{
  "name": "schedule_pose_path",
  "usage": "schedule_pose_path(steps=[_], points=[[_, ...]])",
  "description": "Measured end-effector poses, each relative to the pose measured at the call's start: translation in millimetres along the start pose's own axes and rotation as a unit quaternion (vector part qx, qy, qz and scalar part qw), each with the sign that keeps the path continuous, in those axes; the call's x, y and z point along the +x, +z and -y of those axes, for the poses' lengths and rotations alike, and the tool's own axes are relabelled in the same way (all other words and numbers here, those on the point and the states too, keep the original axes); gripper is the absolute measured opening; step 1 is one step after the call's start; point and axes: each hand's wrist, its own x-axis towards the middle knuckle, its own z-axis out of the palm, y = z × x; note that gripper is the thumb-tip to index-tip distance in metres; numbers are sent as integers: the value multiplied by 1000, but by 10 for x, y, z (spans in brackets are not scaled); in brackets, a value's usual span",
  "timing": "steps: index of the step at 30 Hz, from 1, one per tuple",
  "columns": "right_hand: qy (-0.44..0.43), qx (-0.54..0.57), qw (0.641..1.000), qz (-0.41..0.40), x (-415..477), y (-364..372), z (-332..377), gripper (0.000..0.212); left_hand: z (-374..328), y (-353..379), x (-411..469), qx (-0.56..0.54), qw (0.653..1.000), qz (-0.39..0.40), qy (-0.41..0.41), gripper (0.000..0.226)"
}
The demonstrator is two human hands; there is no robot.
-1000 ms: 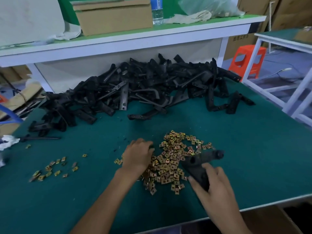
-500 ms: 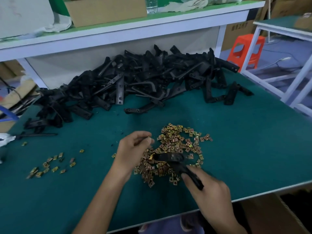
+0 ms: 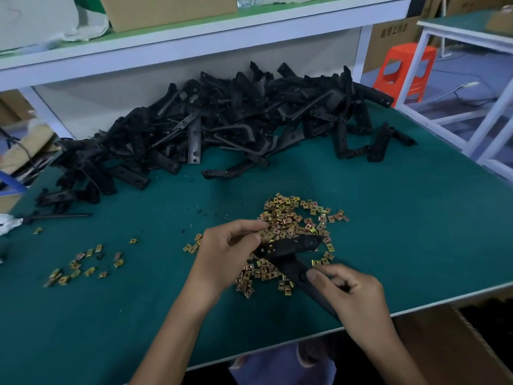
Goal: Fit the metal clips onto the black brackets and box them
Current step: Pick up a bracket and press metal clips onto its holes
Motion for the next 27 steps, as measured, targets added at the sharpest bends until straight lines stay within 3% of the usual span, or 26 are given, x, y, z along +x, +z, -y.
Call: schedule_pose_path(steps=[7, 20, 27], points=[[-6, 8, 1000, 15, 31, -12, -49, 23, 33, 6, 5, 59, 998, 33, 9, 31], [3, 48, 998, 41, 74, -64, -65, 11, 54, 89, 3, -54, 997, 21, -45, 23], [10, 50, 998, 49, 66, -66, -52, 12, 58, 70, 2, -54, 998, 0, -42, 26]])
